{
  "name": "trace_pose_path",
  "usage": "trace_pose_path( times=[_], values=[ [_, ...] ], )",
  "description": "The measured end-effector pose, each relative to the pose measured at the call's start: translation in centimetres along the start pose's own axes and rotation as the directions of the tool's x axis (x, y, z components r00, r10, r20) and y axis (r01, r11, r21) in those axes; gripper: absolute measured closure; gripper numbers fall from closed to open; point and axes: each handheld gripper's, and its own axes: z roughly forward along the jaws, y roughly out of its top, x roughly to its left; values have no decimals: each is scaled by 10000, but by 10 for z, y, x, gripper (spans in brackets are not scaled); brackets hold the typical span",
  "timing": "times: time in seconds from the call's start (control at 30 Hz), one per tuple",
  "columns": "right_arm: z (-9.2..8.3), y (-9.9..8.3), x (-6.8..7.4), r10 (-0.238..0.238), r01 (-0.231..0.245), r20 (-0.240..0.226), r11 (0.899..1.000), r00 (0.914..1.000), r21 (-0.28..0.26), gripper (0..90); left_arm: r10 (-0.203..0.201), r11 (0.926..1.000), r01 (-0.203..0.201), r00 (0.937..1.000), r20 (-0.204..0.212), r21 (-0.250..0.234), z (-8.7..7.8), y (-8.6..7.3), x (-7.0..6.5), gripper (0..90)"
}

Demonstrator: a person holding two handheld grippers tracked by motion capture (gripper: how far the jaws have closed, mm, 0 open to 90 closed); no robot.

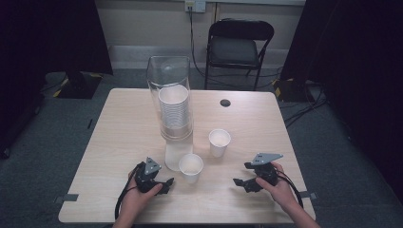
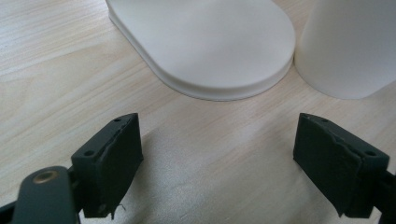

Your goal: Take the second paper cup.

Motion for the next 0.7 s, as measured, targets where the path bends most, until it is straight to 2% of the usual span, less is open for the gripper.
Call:
trace_pose_path(
  times=[0.03, 0.07, 0.1, 0.17, 0.27, 0.37, 0.43, 0.53, 0.7],
  values=[
    [0, 0, 0, 0, 0, 0, 10000, 10000, 0, 153, 0, 10000, 0, 10000, 0, 0, 0, 0, 0, 150],
    [-4, -5, -4, 351, -351, -29, 9993, 9994, -82, 154, 0, 10000, 0, 10000, -2, 1, 0, 0, 0, 150],
    [-6, -8, -6, 412, -412, -11, 9991, 9992, -51, 155, -6, 10000, 6, 10000, 1, -4, 0, 0, 0, 150],
    [-10, -12, -9, 342, -343, 178, 9994, 9993, 40, 155, 2, 10000, -2, 10000, -2, 0, 0, 0, 0, 150],
    [-17, -15, -12, 415, -415, 225, 9991, 9989, 11, 155, -2, 10000, 2, 10000, -2, 1, 0, 0, 0, 150],
    [-21, -21, -13, 255, -258, 284, 9996, 9993, 114, 155, -2, 10000, 2, 10000, -6, 2, 0, 0, 0, 149],
    [-23, -26, -16, 469, -470, 168, 9989, 9988, 42, 155, -3, 10000, 3, 10000, -3, -2, 0, 0, 0, 149],
    [-26, -33, -19, 604, -606, 291, 9981, 9977, 64, 157, 3, 10000, -4, 10000, -11, -5, 0, 0, 0, 149],
    [-33, -39, -23, 313, -322, 517, 9993, 9982, 178, 158, -4, 10000, 4, 10000, -8, -3, 0, 0, 0, 149]
  ],
)
